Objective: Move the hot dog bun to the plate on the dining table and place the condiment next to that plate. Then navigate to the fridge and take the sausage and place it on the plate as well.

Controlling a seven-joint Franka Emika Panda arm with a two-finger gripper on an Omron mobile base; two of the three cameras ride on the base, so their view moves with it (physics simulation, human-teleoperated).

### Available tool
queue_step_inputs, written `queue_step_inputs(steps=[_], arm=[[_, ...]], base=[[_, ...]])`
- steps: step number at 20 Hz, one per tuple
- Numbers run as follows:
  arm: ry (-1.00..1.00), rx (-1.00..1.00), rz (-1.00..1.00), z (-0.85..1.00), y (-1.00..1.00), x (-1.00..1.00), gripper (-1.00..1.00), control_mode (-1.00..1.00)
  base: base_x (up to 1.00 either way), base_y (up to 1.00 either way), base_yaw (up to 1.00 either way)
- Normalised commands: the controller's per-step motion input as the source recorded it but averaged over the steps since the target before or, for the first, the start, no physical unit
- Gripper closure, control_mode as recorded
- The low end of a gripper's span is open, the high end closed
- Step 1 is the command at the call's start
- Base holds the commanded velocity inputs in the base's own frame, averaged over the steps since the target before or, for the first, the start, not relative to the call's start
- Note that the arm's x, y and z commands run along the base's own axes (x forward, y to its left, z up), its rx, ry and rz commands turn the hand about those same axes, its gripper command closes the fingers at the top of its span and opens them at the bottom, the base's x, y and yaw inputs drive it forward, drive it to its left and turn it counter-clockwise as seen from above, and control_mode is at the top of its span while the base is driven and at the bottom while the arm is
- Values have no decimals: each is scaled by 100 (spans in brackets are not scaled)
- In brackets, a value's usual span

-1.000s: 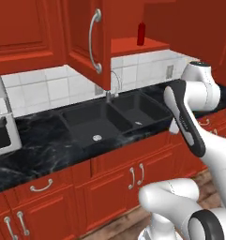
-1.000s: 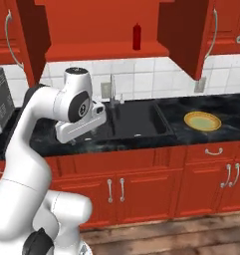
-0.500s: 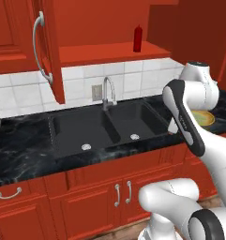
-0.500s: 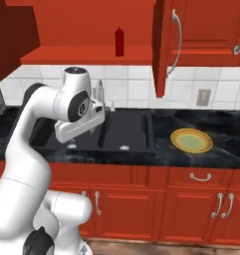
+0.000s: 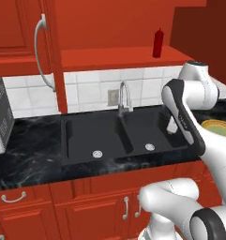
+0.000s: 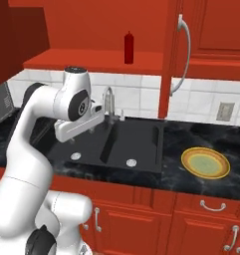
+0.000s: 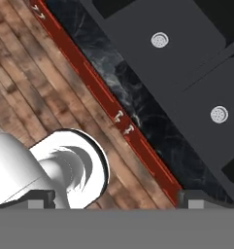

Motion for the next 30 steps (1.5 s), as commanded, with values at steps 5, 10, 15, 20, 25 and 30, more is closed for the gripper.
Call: queue_step_inputs(steps=[5,10,15,20,25,30], arm=[[0,0,0,0,0,0,-100,100],[0,0,0,0,0,0,-100,100],[0,0,0,0,0,0,-100,100],[1,0,0,-1,0,0,-100,-100],[-4,-1,-34,9,1,2,-100,-100],[-19,-2,-70,51,0,4,-100,-100]], base=[[51,-21,15],[60,-16,7],[9,-25,-2],[-2,-12,-6],[0,0,0],[0,0,0]])
